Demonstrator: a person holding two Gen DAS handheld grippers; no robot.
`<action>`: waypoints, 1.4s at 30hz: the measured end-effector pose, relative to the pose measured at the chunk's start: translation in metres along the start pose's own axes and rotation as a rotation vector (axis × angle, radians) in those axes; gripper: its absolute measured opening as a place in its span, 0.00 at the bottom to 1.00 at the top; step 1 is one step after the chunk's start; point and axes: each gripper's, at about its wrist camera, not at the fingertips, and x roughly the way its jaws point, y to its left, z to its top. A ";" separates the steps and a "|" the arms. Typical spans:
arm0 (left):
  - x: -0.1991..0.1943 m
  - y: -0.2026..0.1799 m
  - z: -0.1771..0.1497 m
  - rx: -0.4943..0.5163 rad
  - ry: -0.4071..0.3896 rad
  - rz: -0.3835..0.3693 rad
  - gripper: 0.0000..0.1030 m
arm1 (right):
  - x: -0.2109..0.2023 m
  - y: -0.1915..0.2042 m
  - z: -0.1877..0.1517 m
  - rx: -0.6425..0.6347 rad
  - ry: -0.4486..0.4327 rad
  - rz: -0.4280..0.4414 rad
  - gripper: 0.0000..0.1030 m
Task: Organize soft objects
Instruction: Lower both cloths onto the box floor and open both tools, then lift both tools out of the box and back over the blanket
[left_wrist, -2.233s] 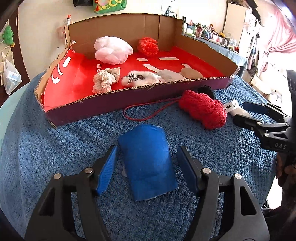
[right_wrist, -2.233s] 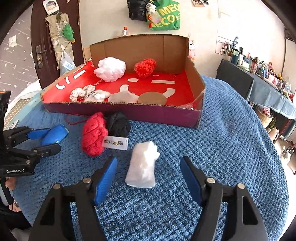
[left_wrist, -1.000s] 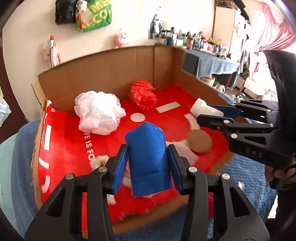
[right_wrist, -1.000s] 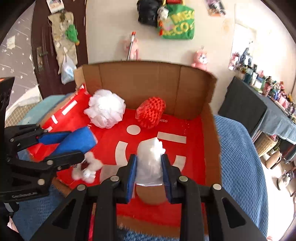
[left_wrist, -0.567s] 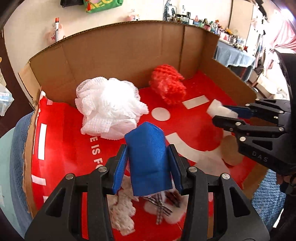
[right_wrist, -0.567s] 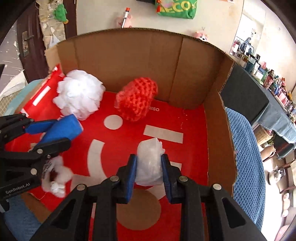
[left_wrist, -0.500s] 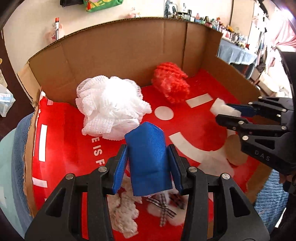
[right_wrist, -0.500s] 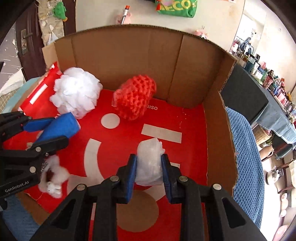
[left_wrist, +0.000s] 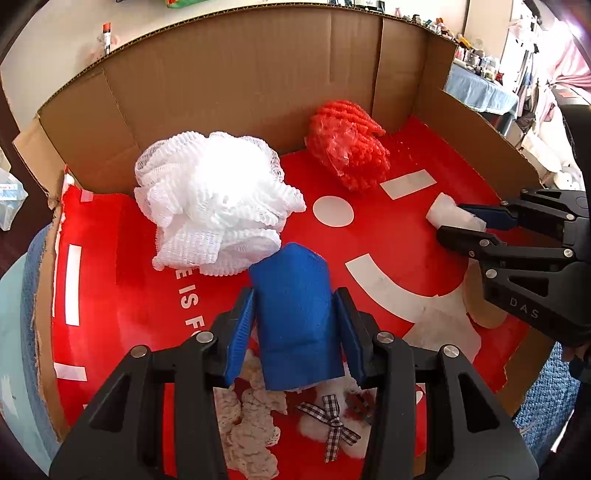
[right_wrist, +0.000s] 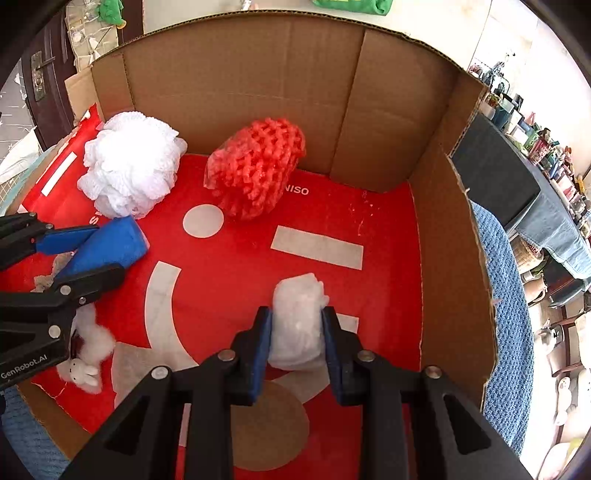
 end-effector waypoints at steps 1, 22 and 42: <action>0.001 0.001 0.000 0.000 0.002 -0.002 0.40 | 0.000 0.001 0.000 0.000 0.002 0.001 0.29; 0.002 0.005 0.002 -0.033 0.008 0.019 0.41 | 0.001 0.005 0.005 -0.008 -0.001 0.008 0.44; -0.014 0.002 0.007 -0.060 -0.037 -0.009 0.64 | -0.023 0.010 -0.002 -0.018 -0.064 0.047 0.70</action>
